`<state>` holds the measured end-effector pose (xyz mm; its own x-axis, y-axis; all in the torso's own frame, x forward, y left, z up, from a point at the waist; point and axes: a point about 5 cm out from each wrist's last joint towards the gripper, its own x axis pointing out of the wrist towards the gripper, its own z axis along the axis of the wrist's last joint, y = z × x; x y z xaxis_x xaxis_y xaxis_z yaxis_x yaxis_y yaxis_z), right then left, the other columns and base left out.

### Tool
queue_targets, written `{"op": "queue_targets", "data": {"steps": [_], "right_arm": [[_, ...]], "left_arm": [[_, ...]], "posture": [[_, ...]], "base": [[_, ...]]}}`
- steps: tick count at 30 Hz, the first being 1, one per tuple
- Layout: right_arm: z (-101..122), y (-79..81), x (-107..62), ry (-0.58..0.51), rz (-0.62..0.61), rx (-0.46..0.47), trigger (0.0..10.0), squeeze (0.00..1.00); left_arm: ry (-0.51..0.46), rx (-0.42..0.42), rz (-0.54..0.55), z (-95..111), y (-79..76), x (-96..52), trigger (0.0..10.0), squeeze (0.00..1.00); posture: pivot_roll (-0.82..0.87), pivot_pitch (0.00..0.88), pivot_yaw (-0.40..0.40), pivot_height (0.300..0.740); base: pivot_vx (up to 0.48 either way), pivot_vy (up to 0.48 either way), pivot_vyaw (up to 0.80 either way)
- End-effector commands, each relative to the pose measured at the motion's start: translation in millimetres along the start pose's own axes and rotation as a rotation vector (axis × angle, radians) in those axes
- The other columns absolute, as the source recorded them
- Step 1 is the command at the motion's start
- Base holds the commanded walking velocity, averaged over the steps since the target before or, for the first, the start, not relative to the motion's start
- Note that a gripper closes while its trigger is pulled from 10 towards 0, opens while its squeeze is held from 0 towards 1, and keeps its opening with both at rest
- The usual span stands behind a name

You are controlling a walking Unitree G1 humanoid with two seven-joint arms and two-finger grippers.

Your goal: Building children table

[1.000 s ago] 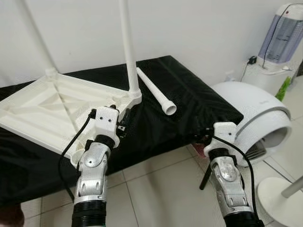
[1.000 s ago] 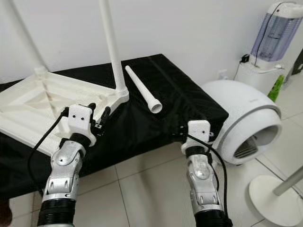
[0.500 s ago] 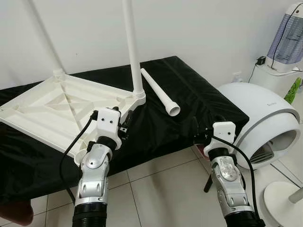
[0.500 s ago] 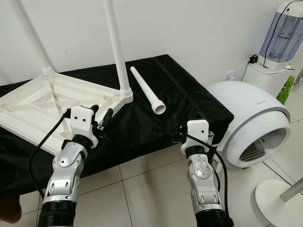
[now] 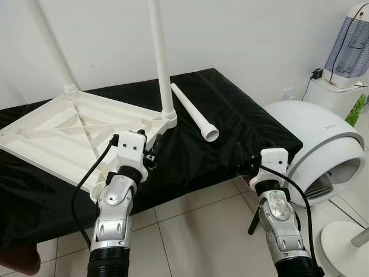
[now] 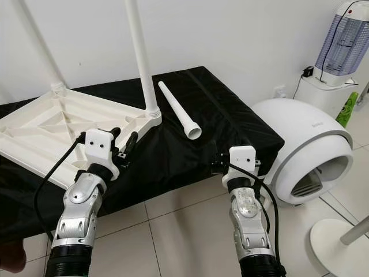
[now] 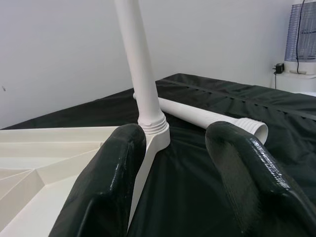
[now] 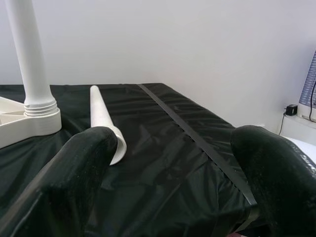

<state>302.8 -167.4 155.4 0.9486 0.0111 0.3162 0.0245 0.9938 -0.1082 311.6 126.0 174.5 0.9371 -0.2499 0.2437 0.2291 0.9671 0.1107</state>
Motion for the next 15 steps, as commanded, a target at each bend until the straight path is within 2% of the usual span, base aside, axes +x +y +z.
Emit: {"op": "queue_targets", "data": {"steps": [1,11,15], "right_arm": [[-1.1,1.4,1.9,0.008,0.006,0.000,10.0,0.00],[-0.6,2.2,2.3,0.006,0.010,-0.001,10.0,0.00],[-0.5,2.2,2.6,0.005,0.011,0.000,10.0,0.00]], "left_arm": [[0.011,-0.004,0.098,-1.4,7.3,-2.7,10.0,0.00],[0.010,-0.010,0.101,-1.1,7.5,-2.8,10.0,0.00],[0.008,-0.014,0.102,-1.0,7.3,-2.8,10.0,0.00]], "posture": [[-0.09,0.025,0.080,0.740],[-0.09,0.024,0.077,0.740],[-0.09,0.023,0.077,0.740]], "base": [[0.000,0.000,0.00],[0.024,0.000,0.00],[0.241,0.000,0.00]]}}
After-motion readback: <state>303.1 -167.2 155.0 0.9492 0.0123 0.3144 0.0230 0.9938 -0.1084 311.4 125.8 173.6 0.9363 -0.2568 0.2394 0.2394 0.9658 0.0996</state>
